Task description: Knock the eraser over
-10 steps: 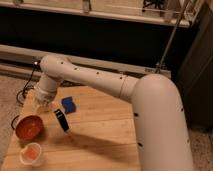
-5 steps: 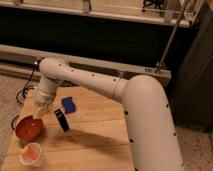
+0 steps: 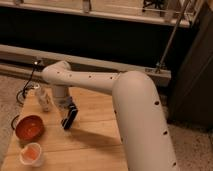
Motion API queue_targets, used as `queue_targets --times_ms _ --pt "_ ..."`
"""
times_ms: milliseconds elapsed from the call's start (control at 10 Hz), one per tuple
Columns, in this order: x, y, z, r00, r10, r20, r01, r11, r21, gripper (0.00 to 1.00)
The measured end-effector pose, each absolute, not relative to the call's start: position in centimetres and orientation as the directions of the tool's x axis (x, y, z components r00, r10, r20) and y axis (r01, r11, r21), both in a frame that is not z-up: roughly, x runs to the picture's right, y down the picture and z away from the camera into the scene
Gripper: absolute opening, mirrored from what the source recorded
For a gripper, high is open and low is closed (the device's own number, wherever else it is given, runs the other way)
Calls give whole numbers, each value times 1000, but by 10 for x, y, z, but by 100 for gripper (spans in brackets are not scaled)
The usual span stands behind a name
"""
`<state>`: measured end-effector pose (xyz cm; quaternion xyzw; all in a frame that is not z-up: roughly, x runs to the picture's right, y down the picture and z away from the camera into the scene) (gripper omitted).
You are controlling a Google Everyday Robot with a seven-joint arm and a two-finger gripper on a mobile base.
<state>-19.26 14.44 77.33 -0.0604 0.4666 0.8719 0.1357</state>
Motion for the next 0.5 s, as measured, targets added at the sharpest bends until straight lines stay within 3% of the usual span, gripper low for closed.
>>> queue_targets --times_ms 100,500 --pt "-145 153 781 -979 191 -74 -166 -529 832 22" --pt "-42 189 774 -966 35 255 202 -510 836 22"
